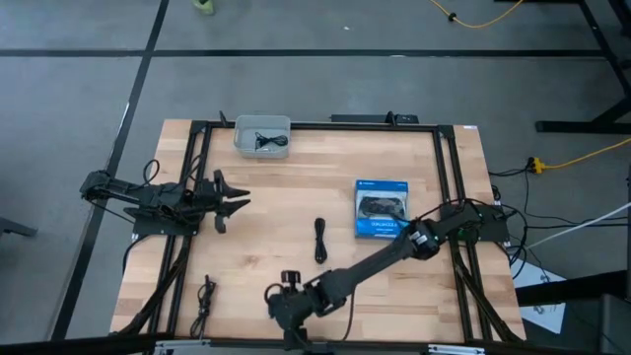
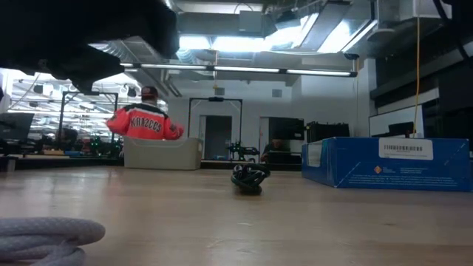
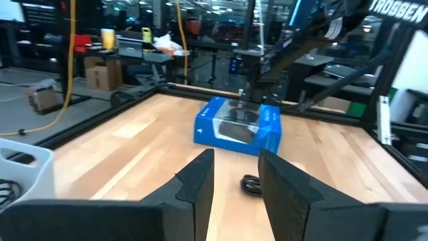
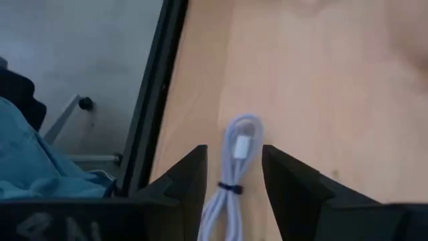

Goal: Pick and place USB-C Cables
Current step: Put the light purple charger cable into the gray bin

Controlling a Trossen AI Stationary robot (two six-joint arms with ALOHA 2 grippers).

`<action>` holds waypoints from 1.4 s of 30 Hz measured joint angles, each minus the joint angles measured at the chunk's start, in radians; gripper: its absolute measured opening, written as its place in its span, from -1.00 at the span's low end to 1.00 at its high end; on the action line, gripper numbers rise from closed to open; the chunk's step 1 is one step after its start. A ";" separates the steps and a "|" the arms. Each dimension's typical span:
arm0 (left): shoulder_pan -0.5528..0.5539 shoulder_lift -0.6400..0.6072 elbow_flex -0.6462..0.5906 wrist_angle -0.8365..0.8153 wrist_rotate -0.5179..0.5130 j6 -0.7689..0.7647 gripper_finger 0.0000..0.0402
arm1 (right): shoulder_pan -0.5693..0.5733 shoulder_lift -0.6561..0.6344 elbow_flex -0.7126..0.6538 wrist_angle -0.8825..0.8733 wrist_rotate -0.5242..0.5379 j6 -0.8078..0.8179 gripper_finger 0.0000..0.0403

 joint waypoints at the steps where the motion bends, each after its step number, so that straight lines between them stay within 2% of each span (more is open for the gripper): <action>1: 0.000 0.000 0.000 -0.001 0.014 0.000 -0.45 | 0.004 0.012 0.000 0.013 0.000 0.002 -0.28; 7: 0.000 0.000 0.000 -0.008 0.102 -0.006 -0.45 | 0.008 0.032 -0.001 0.022 0.000 0.129 -0.36; 9: 0.000 0.000 0.000 -0.009 0.113 -0.005 -0.45 | 0.007 0.032 -0.001 0.017 -0.015 0.127 -0.38; 16: 0.000 0.000 0.000 -0.009 0.113 -0.005 -0.45 | -0.014 0.032 0.008 -0.087 -0.112 0.155 -0.41; 25: 0.000 0.000 0.000 -0.009 0.111 -0.005 -0.45 | -0.012 0.033 0.008 -0.123 -0.115 0.155 -0.41; 30: 0.000 0.000 0.000 -0.009 0.111 -0.005 -0.45 | -0.013 0.033 0.008 -0.170 -0.117 0.212 -0.41; 42: 0.000 0.000 0.000 -0.009 0.110 -0.005 -0.45 | -0.013 0.033 0.008 -0.165 -0.117 0.209 -0.41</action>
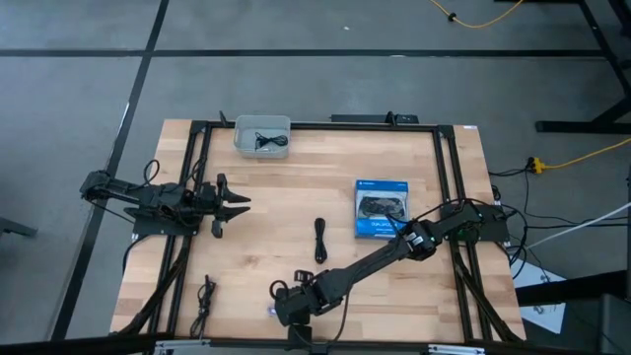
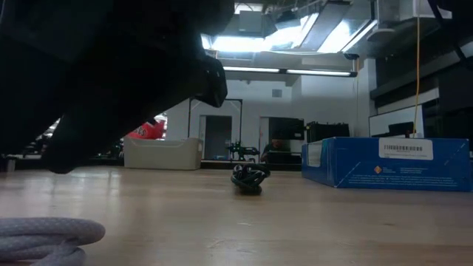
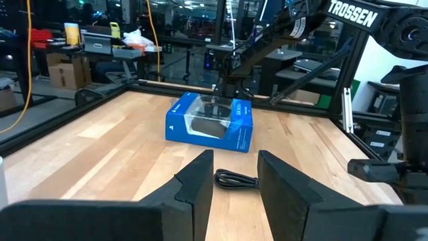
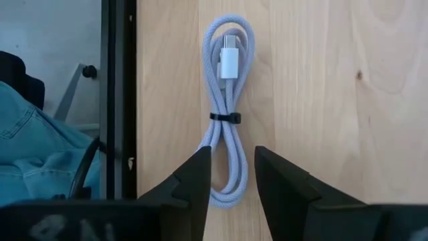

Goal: Pick and place USB-C Cables
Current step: Put the light purple charger cable into the gray bin

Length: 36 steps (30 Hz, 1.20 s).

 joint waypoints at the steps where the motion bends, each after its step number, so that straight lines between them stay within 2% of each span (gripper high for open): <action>1: 0.000 0.000 0.000 0.000 0.000 0.000 -0.45 | 0.000 0.000 0.000 0.000 0.000 0.000 -0.41; 15: 0.000 0.000 0.000 0.000 0.000 0.000 -0.45 | 0.000 0.024 0.000 0.011 0.003 -0.008 -0.41; 23: 0.000 0.000 0.000 0.000 -0.001 0.000 -0.45 | 0.005 0.028 0.000 0.118 -0.021 -0.012 -0.41; 36: 0.000 0.000 0.000 0.000 -0.001 0.000 -0.45 | 0.021 0.088 0.006 0.128 0.019 -0.030 -0.41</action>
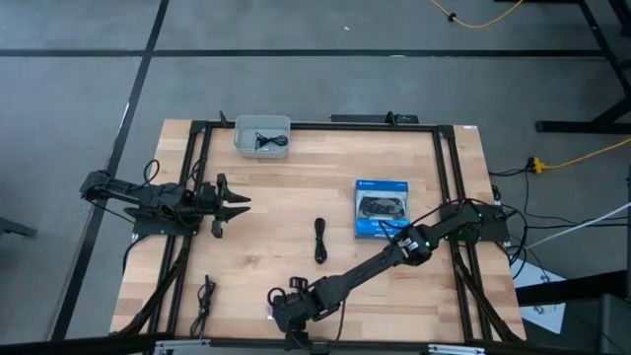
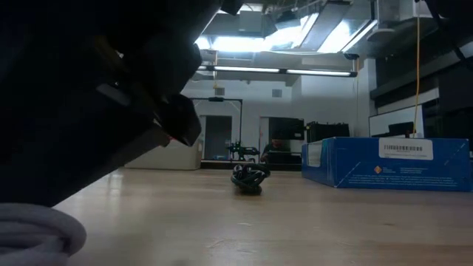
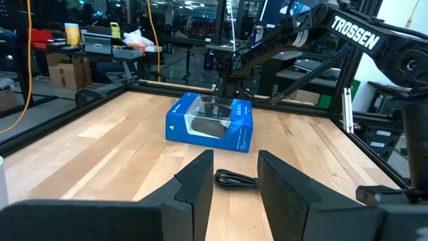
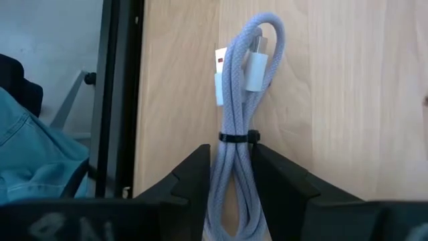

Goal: Pick and place USB-C Cables
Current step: Put the light purple charger cable into the gray bin

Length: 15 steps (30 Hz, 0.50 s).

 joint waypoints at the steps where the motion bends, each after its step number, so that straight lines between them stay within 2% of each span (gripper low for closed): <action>1: 0.000 0.000 0.000 0.000 0.000 0.000 -0.45 | 0.000 0.004 0.000 0.000 0.003 0.000 -0.41; 7: 0.000 0.000 0.000 0.000 0.000 0.000 -0.45 | 0.002 0.014 0.000 -0.005 0.060 -0.007 -0.41; 13: 0.000 0.000 0.000 0.000 -0.004 0.000 -0.45 | 0.005 0.015 0.000 -0.017 0.068 -0.060 -0.41; 15: 0.000 0.000 0.000 0.000 -0.004 0.000 -0.45 | 0.011 0.015 -0.001 -0.024 0.109 -0.082 -0.42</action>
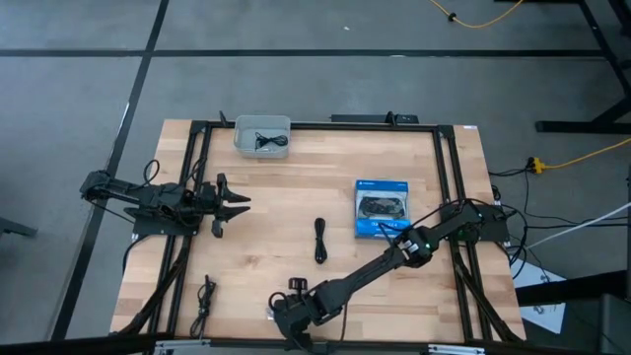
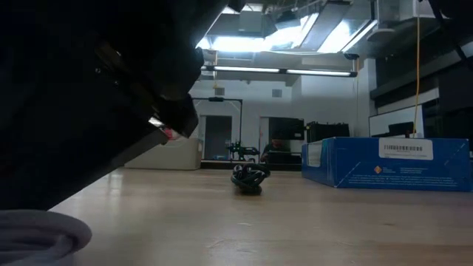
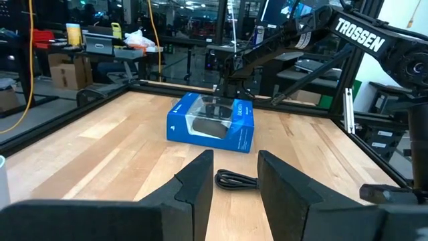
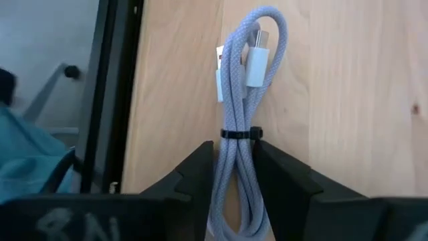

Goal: Pick and place USB-C Cables
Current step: Put the light purple charger cable into the gray bin

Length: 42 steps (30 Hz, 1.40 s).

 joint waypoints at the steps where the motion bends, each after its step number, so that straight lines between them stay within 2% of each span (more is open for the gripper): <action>1: 0.000 0.000 0.000 0.000 0.000 0.000 -0.45 | 0.002 0.000 0.000 0.000 0.022 -0.010 -0.43; 10: 0.000 0.000 0.000 0.000 0.000 0.000 -0.45 | -0.007 0.001 -0.003 -0.001 0.066 -0.018 -0.62; 17: 0.000 0.000 0.000 0.000 0.000 0.000 -0.45 | -0.020 0.001 -0.004 0.000 0.119 0.102 -0.91; 27: 0.000 0.000 0.000 0.000 0.000 0.000 -0.45 | -0.031 -0.017 0.000 -0.045 0.249 0.132 -0.91; 35: 0.000 0.000 0.000 0.000 0.001 0.000 -0.45 | -0.032 -0.109 0.004 -0.273 0.375 0.182 -0.91; 42: 0.000 0.000 0.000 0.000 0.001 0.000 -0.45 | -0.035 -0.123 0.004 -0.391 0.408 0.241 -0.92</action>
